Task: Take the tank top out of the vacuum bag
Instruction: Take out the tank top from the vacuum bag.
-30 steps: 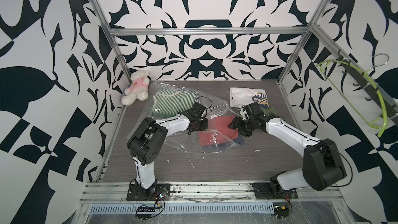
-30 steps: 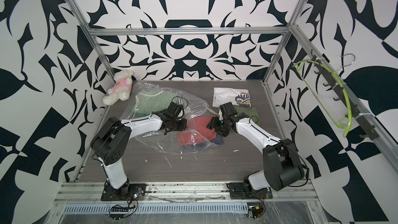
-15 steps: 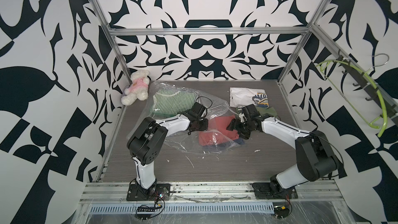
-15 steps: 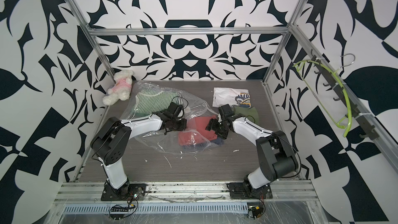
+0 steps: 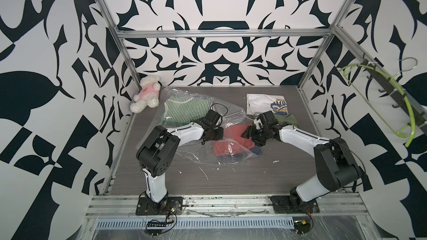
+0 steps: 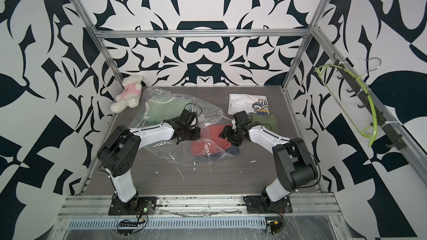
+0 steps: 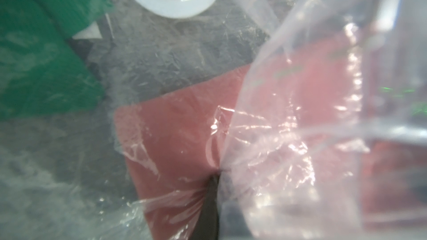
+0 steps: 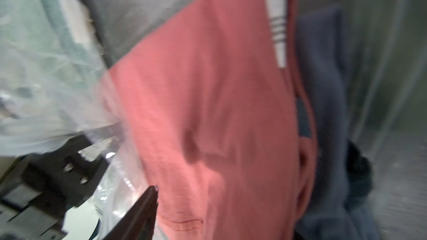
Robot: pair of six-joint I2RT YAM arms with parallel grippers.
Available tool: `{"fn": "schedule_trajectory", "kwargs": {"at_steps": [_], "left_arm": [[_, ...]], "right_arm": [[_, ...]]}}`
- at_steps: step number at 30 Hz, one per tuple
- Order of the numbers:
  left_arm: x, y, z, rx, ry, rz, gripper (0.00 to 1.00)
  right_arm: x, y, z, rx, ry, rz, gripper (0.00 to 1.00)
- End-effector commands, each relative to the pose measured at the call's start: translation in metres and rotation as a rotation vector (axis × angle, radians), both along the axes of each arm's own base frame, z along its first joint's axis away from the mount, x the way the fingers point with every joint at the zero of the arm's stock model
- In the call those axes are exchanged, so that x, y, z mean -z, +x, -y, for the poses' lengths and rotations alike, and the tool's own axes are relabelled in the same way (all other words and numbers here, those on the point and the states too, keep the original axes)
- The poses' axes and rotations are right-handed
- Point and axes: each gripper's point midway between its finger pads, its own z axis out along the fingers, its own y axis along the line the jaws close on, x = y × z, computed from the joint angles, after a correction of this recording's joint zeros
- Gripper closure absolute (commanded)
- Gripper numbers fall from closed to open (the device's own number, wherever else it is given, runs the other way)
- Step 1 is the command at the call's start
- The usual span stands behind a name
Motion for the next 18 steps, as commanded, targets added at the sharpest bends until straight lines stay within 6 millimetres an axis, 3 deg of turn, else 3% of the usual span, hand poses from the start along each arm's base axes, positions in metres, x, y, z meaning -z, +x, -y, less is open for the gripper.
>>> {"fn": "schedule_trajectory", "kwargs": {"at_steps": [1,4,8,11,13,18], "left_arm": [[0.048,-0.032,-0.02,0.015,0.109,-0.146,1.0],[0.049,-0.031,-0.019,0.016,0.107,-0.148,1.0],[0.048,-0.031,-0.019,0.017,0.106,-0.147,1.0],[0.047,-0.032,-0.021,0.014,0.111,-0.144,1.0],[0.048,-0.033,-0.022,0.013,0.113,-0.146,1.0],[0.048,-0.033,-0.022,0.013,0.114,-0.146,1.0]], "right_arm": [[-0.031,0.012,-0.012,-0.04,0.065,0.12,0.4],[-0.018,0.01,-0.006,-0.034,0.018,0.099,0.4],[0.005,0.008,0.005,-0.01,-0.059,0.036,0.23],[0.016,0.009,0.015,0.021,-0.126,0.01,0.17],[0.016,0.013,0.013,0.014,-0.118,0.024,0.17],[-0.008,0.028,-0.018,-0.089,0.029,0.126,0.33]]}}
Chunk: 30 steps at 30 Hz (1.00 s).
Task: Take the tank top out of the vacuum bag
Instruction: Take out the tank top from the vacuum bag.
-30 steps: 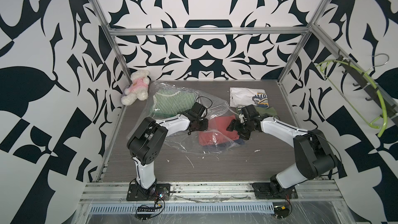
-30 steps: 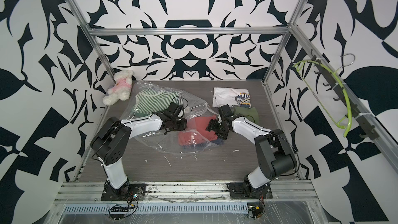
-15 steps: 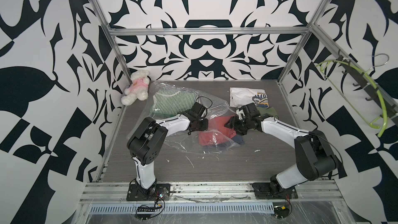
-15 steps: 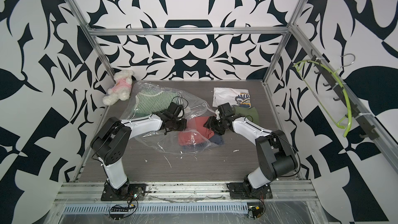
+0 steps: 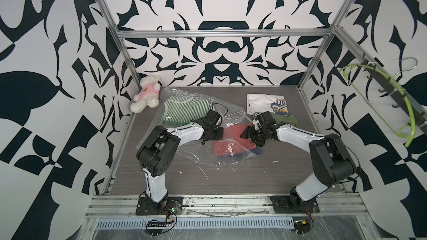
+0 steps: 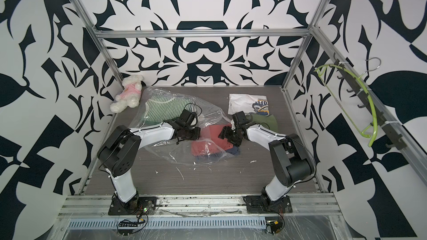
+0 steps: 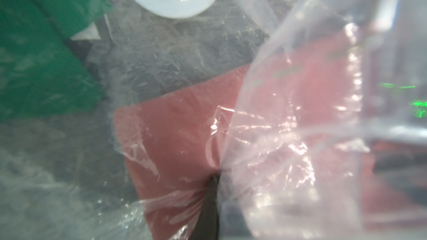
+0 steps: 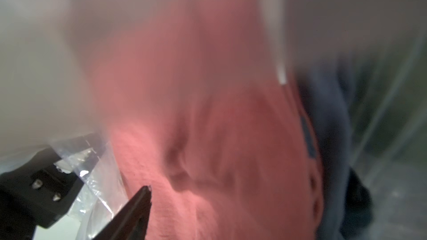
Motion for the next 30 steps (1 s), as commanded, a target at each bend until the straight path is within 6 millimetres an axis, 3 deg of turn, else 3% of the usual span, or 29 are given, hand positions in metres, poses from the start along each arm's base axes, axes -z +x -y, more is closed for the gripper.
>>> {"fn": "schedule_trajectory", "kwargs": {"at_steps": [1,5,10,15,21,30], "left_arm": [[0.048,-0.033,-0.023,0.011,0.117,-0.146,1.0],[0.047,-0.032,-0.023,0.006,0.12,-0.141,1.0],[0.044,-0.03,-0.024,0.0,0.122,-0.124,1.0],[0.039,-0.027,-0.032,-0.025,0.145,-0.096,1.0],[0.024,-0.022,-0.046,-0.067,0.187,-0.032,1.0],[0.018,-0.017,-0.063,-0.097,0.217,-0.016,1.0]], "right_arm": [[-0.036,0.022,-0.026,-0.092,0.108,0.151,0.36],[-0.044,0.019,-0.032,-0.15,0.084,0.205,0.5],[-0.032,0.011,-0.021,-0.165,0.007,0.189,0.99],[-0.046,0.011,-0.009,-0.156,-0.053,0.264,1.0],[-0.068,0.008,0.019,-0.123,-0.194,0.348,1.0],[-0.108,-0.023,0.051,-0.059,-0.27,0.388,1.0]]}}
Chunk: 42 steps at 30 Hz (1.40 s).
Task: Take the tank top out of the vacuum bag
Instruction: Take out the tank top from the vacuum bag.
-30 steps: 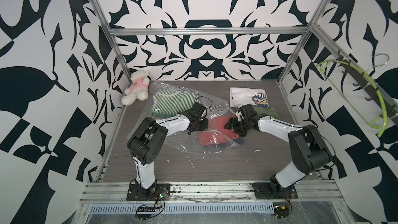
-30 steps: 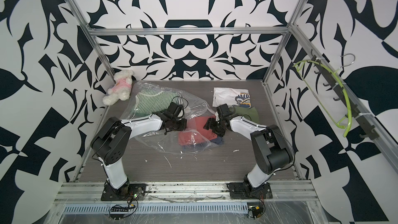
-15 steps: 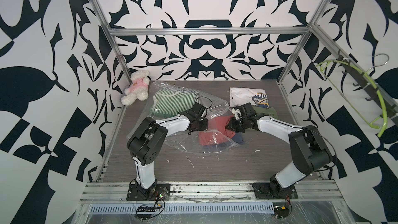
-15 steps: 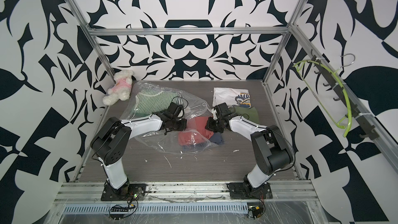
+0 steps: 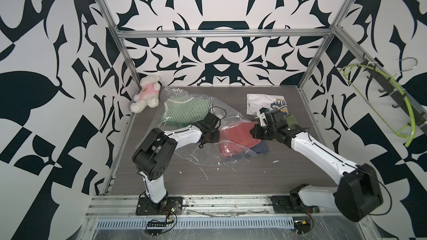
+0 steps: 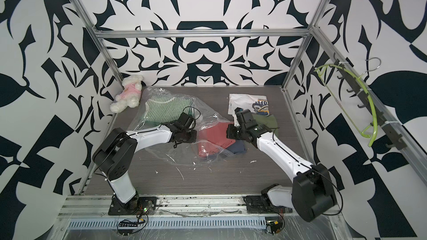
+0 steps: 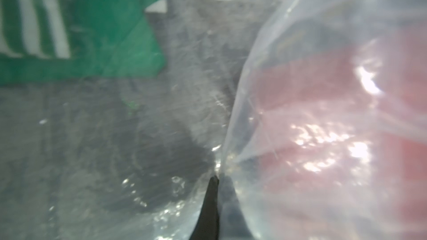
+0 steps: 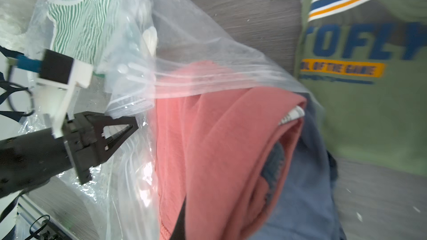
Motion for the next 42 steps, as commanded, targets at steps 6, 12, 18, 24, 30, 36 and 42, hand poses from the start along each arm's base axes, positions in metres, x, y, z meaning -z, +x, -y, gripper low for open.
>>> {"fn": "schedule_trajectory", "kwargs": {"at_steps": [6,12,18,24,30,36,42], "left_arm": [[0.011,-0.008,-0.023,-0.021,0.075,-0.051,1.0],[0.011,-0.004,-0.028,-0.027,0.089,-0.046,1.0],[0.005,0.002,-0.046,-0.055,0.099,-0.034,1.0],[-0.003,0.004,-0.071,-0.096,0.128,-0.018,1.0],[-0.013,0.005,-0.106,-0.178,0.14,0.0,1.0],[-0.018,0.009,-0.128,-0.222,0.144,0.01,1.0],[-0.022,0.013,-0.133,-0.237,0.128,0.021,1.0]], "right_arm": [[-0.039,-0.024,0.042,0.103,-0.113,0.061,1.0],[-0.042,-0.034,0.088,0.23,-0.252,-0.01,1.0],[-0.024,-0.056,0.129,0.345,-0.232,-0.154,1.0],[-0.001,-0.067,0.156,0.427,-0.171,-0.287,1.0],[0.017,-0.074,0.177,0.487,-0.17,-0.381,1.0],[0.032,-0.086,0.203,0.586,-0.168,-0.432,1.0],[0.053,-0.086,0.219,0.653,-0.174,-0.487,1.0]]}}
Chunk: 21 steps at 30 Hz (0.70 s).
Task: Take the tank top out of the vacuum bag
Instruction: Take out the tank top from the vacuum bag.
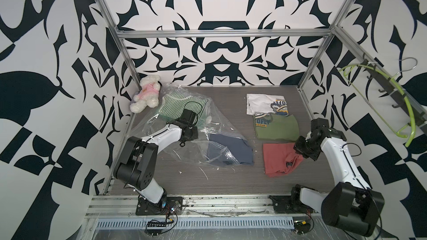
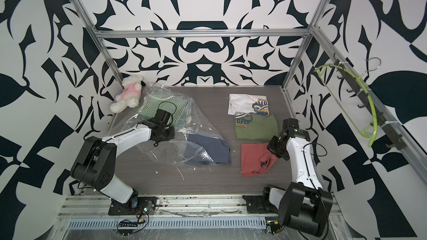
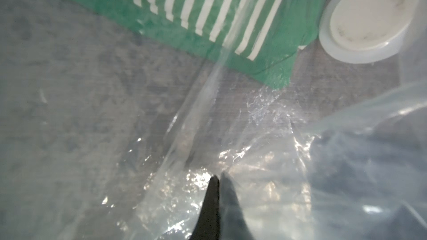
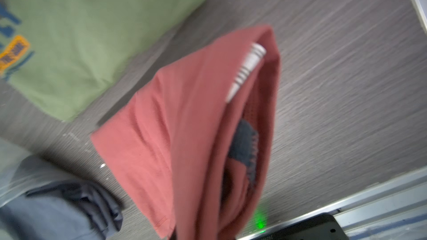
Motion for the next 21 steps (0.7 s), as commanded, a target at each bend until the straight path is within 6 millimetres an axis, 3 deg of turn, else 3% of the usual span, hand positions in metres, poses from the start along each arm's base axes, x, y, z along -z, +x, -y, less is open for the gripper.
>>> {"fn": "schedule_trajectory", "kwargs": {"at_steps": [1,3,4,6,7,8,14,21], "left_arm": [[-0.005,-0.002,-0.008,-0.009,0.016,0.011,1.0],[-0.005,-0.001,-0.005,-0.005,0.0,0.013,1.0],[-0.005,-0.001,-0.003,-0.005,-0.01,0.013,1.0],[-0.003,-0.001,-0.001,-0.004,-0.027,0.01,1.0],[-0.002,-0.001,0.001,-0.005,-0.035,0.009,1.0],[-0.002,-0.001,0.002,-0.006,-0.043,0.009,1.0],[-0.003,0.001,0.009,0.004,-0.074,0.007,1.0],[-0.007,0.005,0.014,0.009,-0.101,0.011,1.0]], "right_arm": [[0.003,0.007,0.01,0.024,-0.027,0.0,1.0],[0.007,0.011,0.011,0.045,-0.012,0.01,0.97],[0.01,0.012,0.012,0.049,-0.013,0.008,0.86],[0.012,0.01,0.019,0.057,-0.049,-0.012,0.48],[0.01,0.009,0.024,0.062,-0.081,-0.016,0.23],[0.007,0.008,0.029,0.069,-0.11,-0.012,0.03],[-0.031,0.002,0.048,0.098,-0.248,0.054,0.0],[-0.044,0.018,0.002,-0.051,-0.155,0.123,0.01]]}}
